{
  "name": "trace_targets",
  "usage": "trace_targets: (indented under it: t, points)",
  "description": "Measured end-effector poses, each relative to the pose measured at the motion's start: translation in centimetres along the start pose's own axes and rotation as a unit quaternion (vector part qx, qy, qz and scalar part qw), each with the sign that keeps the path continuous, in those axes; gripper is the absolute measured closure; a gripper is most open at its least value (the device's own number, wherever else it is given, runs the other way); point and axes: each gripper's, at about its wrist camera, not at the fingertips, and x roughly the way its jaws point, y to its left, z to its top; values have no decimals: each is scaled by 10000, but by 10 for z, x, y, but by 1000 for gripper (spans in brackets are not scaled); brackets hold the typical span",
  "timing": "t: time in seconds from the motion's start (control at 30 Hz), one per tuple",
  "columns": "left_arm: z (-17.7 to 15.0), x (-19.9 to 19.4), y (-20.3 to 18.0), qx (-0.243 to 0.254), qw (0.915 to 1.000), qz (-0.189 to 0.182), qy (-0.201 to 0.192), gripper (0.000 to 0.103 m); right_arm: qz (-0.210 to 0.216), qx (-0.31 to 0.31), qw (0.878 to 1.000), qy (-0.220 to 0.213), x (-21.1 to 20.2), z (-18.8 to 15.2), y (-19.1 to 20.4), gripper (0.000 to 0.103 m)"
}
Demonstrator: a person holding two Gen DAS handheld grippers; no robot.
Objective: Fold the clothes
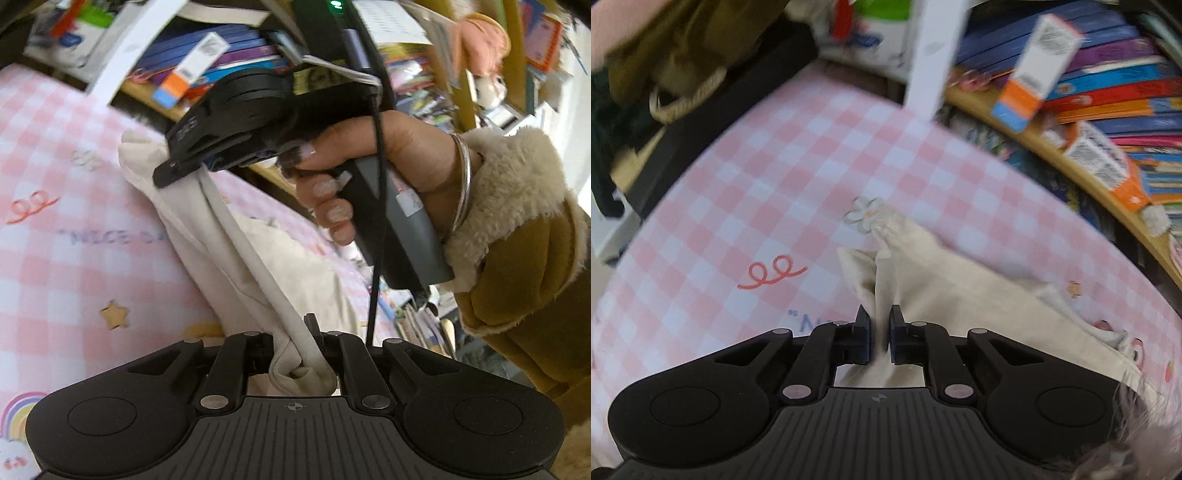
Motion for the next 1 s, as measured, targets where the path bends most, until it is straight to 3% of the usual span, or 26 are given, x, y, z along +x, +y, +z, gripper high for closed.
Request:
trace_targets:
  t: [0.27, 0.53, 0.83, 1.0]
  points:
    - [-1, 22, -35, 296, 9995, -131, 48, 93, 65, 517, 9976, -465, -48, -22, -66, 95]
    - [-6, 63, -88, 755, 9970, -16, 144, 93, 207, 794, 9927, -886, -79, -69, -134, 95]
    - [-36, 150, -167, 1091, 9915, 548, 448, 93, 428, 775, 9867, -1364, -104, -140, -229, 95]
    - [-67, 202, -184, 926, 9891, 887, 718, 93, 570, 1048, 9825, -1430, -105, -181, -285, 95]
